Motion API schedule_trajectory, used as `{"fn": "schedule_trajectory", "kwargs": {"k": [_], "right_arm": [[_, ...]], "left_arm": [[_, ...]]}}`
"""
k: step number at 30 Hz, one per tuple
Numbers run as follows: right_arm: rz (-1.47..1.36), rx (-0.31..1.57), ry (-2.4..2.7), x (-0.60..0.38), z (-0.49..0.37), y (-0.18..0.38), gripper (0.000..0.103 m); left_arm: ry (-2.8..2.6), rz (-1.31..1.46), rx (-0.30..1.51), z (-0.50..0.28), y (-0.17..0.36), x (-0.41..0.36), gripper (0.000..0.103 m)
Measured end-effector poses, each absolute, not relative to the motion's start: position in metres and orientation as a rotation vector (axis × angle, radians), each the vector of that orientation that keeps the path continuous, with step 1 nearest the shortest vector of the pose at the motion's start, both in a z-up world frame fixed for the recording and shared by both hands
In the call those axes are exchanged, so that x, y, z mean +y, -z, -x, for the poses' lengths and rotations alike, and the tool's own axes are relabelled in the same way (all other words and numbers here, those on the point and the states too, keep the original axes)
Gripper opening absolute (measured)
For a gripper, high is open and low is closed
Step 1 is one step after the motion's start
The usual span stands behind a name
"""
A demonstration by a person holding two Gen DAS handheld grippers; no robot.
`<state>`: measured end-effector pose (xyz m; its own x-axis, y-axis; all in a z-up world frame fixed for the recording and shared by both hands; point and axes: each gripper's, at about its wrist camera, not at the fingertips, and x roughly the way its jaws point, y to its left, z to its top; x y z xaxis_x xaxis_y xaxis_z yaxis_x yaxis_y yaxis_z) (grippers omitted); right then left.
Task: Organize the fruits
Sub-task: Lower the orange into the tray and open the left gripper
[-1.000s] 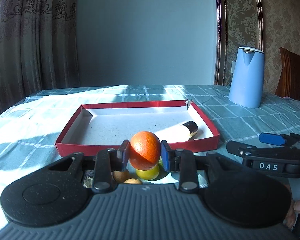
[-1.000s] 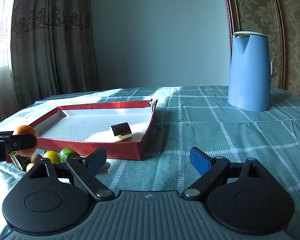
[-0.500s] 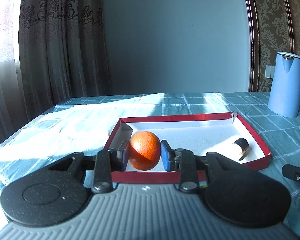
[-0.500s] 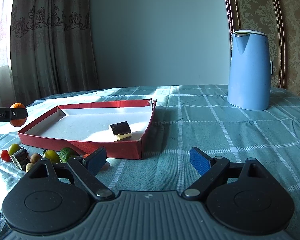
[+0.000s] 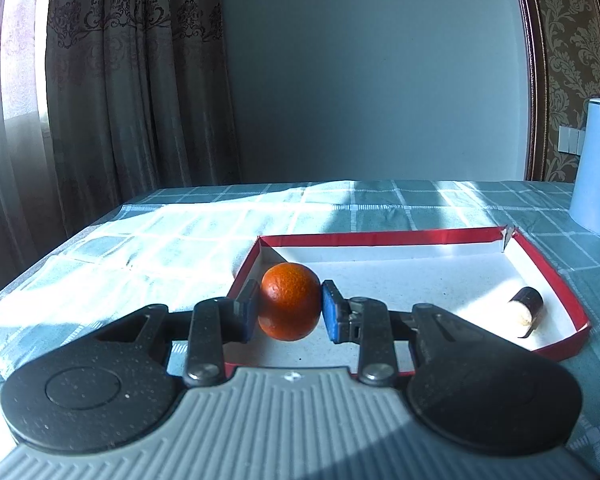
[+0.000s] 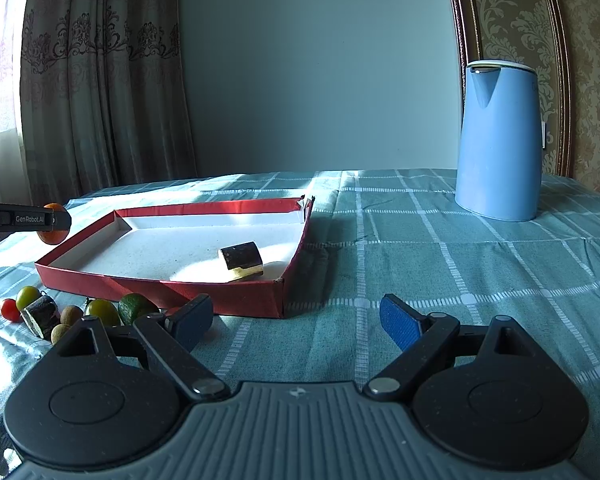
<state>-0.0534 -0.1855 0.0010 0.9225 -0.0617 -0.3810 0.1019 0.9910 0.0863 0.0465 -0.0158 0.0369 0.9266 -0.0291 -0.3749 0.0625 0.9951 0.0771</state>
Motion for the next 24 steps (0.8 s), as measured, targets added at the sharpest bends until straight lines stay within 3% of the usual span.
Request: {"fn": "schedule_trajectory", "kwargs": {"k": [24], "right_arm": [[-0.106,0.388,0.084,-0.185,0.053,-0.001,0.091]], "left_arm": [[0.047,-0.090,0.418,-0.062,-0.023,-0.017,0.030]]}}
